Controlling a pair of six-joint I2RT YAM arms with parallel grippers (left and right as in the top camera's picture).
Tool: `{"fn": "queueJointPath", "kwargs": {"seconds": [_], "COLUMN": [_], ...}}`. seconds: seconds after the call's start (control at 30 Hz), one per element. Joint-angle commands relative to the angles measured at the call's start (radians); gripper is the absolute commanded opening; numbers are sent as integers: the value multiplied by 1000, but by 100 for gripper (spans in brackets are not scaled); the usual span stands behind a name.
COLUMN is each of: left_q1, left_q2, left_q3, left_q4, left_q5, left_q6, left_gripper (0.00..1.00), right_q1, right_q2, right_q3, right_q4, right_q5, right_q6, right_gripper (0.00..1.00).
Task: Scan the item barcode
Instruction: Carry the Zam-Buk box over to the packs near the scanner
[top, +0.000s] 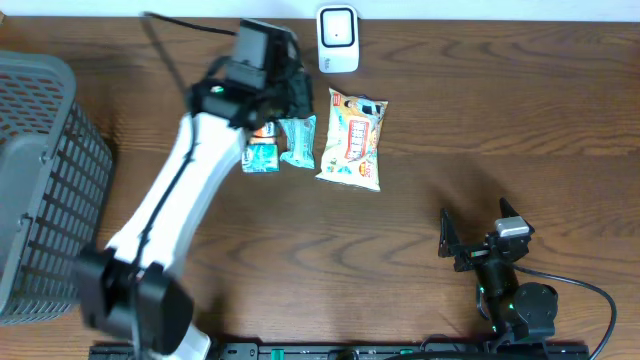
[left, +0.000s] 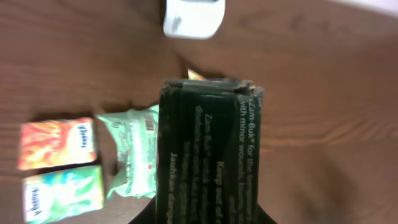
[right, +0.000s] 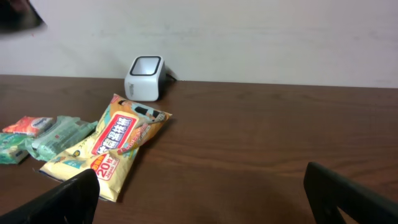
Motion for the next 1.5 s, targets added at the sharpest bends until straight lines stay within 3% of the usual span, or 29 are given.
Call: {"fn": "queueJointPath", "kwargs": {"seconds": [0.0, 0.73, 1.27, 1.47], "left_q1": [-18, -37, -91, -116], "left_q2": [92, 421, 437, 437], "left_q3": [-5, -5, -31, -34], "left_q4": [14, 285, 256, 259], "left_q5": [-31, -30, -187, -194], "left_q6": [12, 4, 4, 4], "left_gripper": [19, 20, 21, 29], "right_q1": [4, 4, 4, 4], "right_q2": [-4, -4, -4, -4], "right_q3": [0, 0, 0, 0], "right_q4": [-4, -4, -4, -4], "right_q5": [1, 1, 1, 1], "right_q6": [-14, -14, -14, -14], "right_gripper": [99, 99, 99, 99]}}
